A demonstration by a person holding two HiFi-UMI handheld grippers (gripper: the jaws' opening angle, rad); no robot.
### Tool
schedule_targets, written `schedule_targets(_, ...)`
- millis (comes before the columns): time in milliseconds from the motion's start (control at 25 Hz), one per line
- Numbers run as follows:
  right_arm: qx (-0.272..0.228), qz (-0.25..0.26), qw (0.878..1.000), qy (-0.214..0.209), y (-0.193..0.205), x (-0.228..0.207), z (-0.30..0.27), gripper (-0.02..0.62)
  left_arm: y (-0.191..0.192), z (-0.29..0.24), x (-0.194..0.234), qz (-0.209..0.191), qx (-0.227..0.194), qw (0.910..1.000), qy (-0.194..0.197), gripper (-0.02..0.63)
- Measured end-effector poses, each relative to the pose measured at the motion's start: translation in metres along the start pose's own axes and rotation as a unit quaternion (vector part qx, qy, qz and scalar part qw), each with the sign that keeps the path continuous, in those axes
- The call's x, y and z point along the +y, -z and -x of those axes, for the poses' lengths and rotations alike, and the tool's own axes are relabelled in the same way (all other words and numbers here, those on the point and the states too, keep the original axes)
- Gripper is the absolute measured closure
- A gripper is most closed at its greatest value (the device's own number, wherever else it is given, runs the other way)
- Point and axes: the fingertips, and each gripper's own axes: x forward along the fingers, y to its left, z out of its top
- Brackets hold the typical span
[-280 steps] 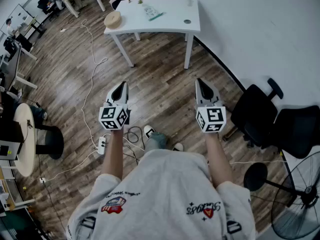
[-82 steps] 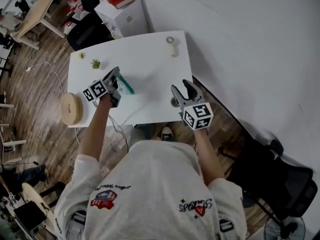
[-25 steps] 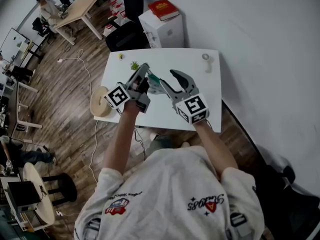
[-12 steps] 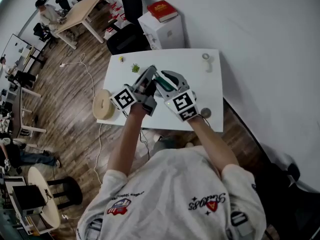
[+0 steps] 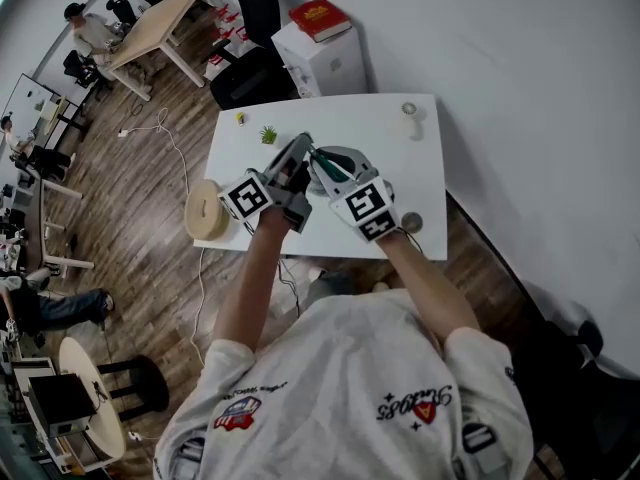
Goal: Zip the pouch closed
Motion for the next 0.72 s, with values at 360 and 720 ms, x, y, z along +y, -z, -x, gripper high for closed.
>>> schedule_targets(360,0.016,-0.009,1.0,-0.019,0.011,0.0,-0.009,0.551,0.0,0.0,0.018,-0.002,0.009,0.9998,-0.015,0.589)
schedule_targets(720,0.021,-0.018,0.999,-0.019,0.01,-0.001,-0.007,0.554,-0.001,-0.002,0.019,-0.017,0.018,0.9994,-0.024,0.594)
